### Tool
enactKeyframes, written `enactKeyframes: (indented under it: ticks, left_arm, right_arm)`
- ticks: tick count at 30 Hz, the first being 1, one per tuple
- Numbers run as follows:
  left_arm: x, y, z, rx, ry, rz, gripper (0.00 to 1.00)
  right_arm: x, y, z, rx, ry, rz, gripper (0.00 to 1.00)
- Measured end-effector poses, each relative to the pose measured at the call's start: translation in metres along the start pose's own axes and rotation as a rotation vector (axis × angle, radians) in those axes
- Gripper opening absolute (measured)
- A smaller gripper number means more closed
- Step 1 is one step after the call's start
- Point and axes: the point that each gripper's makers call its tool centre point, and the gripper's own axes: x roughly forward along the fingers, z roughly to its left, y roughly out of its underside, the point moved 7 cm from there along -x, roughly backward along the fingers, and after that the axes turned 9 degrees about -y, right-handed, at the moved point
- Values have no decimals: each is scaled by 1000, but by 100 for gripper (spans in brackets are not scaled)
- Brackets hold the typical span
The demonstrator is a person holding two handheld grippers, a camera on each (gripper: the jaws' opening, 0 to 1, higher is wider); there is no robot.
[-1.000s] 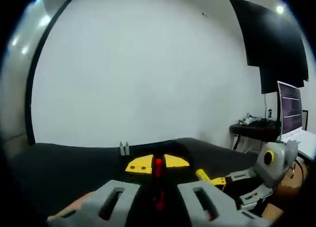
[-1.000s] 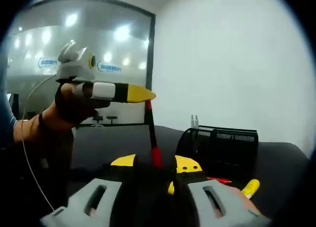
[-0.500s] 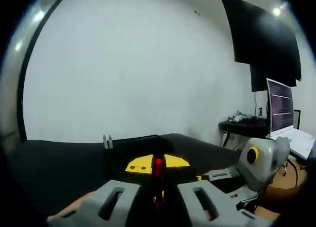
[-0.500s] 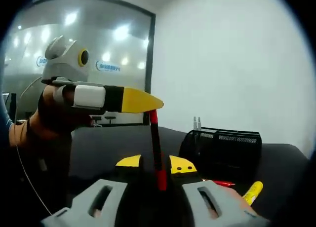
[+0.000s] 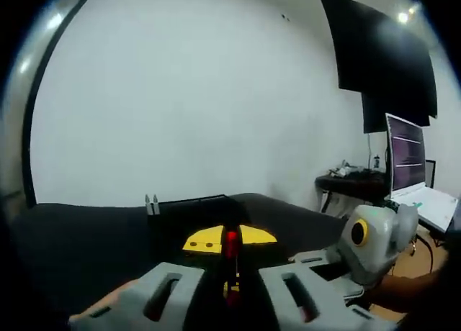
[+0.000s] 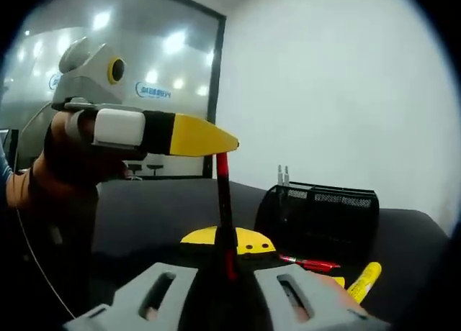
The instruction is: Pick up pens and glue sticks and place them into the holder.
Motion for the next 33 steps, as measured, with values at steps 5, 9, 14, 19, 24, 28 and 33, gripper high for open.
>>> enactKeyframes:
  ticks: [5,9,14,19,24,28,33]
  left_arm:
    - [0,-2,0,-13,6,-2,9]
    - [0,-2,-1,-22,10,-1,9]
    - [-1,-2,-1,-20,18,-9,9]
    - [1,4,0,-23,48,5,20]
    - [-1,15,-1,-25,62,39,20]
    - [-3,20,-1,-21,61,52,19]
    - [-4,25,0,-34,62,63,18]
  right_arm:
    - [-1,0,2,-1,0,-2,4]
    - [-1,-1,4,-2,0,-4,4]
    - [-1,0,6,10,0,-7,3]
    - [-2,-1,8,22,6,-17,3]
    - [-3,-2,9,25,7,-16,3]
    - [-4,-2,11,22,9,-13,3]
    - [-6,-4,16,21,4,-15,3]
